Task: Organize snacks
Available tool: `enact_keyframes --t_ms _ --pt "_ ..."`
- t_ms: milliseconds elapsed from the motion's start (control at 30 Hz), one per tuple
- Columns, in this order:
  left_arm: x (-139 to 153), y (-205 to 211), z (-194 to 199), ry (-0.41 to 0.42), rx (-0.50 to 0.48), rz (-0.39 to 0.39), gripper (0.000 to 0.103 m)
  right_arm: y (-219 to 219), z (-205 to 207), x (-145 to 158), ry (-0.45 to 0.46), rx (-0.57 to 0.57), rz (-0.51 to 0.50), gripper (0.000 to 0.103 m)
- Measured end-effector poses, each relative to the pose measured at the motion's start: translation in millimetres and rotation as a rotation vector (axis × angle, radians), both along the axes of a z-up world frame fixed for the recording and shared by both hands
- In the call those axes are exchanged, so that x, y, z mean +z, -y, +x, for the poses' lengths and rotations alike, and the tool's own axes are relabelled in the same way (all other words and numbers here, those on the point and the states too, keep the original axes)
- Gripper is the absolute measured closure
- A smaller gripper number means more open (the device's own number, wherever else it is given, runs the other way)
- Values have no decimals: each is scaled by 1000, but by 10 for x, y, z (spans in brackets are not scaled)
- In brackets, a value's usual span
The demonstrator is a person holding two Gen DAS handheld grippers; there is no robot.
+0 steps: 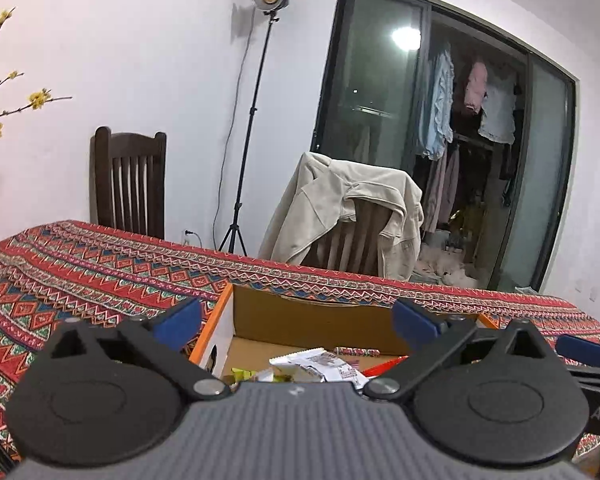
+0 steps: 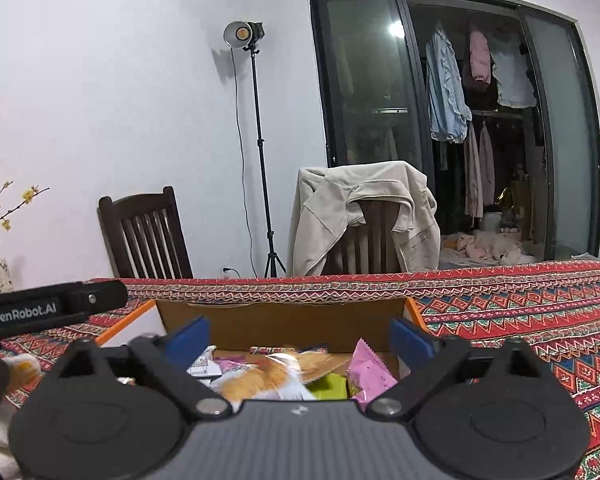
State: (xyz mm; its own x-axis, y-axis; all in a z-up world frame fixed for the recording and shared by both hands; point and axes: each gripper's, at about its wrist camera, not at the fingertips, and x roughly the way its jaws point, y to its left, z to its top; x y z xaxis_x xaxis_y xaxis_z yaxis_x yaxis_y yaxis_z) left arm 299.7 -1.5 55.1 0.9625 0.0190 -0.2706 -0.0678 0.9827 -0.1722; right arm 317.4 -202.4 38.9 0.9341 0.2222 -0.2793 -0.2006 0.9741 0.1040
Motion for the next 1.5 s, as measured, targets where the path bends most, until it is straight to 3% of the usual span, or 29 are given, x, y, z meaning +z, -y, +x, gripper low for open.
enact_keyframes --t_ms 200,433,600,1000,1267,1500 --pt "75 20 -63 19 7 8 0 0 -60 48 17 3 0 0" --pt "384 1 -443 80 -6 38 0 18 -313 322 43 15 -34 0" --pt "419 -97 -782 52 -36 30 0 94 -675 424 37 33 -50 0" --pt "-124 -131 -1688 -55 -102 111 0 242 -1593 -21 -88 78 -51 0" --pt "-451 -115 -1937 -126 -111 118 0 229 -1799 -263 -154 87 -45 0" --pt "-503 -126 -2009 -132 -107 115 0 166 -1835 -326 -170 94 -52 0"
